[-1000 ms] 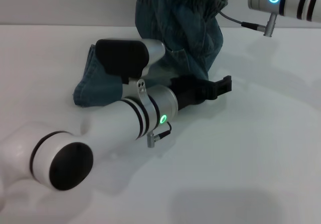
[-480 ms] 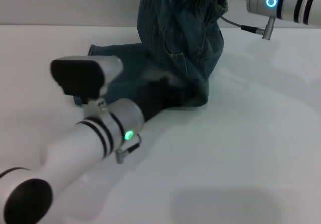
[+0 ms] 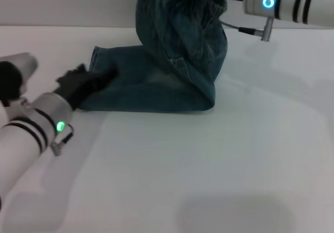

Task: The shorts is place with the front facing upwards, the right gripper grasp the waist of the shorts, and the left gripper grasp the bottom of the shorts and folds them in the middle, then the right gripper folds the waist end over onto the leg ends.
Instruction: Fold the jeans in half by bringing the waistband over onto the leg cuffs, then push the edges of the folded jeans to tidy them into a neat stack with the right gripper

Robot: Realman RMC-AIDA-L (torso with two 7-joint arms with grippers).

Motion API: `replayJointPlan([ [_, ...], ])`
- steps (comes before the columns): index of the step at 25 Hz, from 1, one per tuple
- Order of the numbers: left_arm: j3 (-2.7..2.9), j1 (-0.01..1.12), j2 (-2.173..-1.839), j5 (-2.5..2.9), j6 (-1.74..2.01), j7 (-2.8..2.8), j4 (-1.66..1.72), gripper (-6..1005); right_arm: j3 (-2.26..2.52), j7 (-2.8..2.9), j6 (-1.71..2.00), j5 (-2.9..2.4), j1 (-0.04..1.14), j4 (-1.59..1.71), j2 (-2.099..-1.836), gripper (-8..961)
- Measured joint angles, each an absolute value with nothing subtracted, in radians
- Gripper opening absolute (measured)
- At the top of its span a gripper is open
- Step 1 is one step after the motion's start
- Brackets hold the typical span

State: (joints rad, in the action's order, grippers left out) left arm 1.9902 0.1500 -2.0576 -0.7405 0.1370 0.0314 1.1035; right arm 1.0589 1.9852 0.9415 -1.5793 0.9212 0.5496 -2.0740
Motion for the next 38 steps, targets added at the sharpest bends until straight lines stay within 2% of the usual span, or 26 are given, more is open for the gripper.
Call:
replayJointPlan([
  [12,1.893,0.117,-2.056,-0.738,0.426,0.028,0.976,833,1.108,1.909,0.899,-1.579,1.044,0.396,-2.080,104],
  [20,1.912,0.163,-2.059,-0.738,0.489,0.017,0.926,833,1.128,1.877,0.852,-1.583,1.057,0.377,-2.077,120],
  [22,1.924,0.174,-2.060,-0.738,0.501,0.017,0.915,833,1.129,1.877,0.842,-1.587,1.057,0.375,-2.077,320],
  [28,1.929,0.210,-2.062,-0.738,0.530,-0.009,0.863,833,1.132,1.796,0.812,-1.590,1.048,0.376,-2.080,555],
  [33,1.935,0.248,-2.061,-0.738,0.557,-0.038,0.802,833,1.144,1.609,0.596,-1.570,0.997,0.389,-2.093,641],
  [38,1.967,0.267,-2.062,-0.738,0.596,-0.050,0.765,833,1.306,1.585,0.049,-1.555,0.960,0.401,-2.093,728],
])
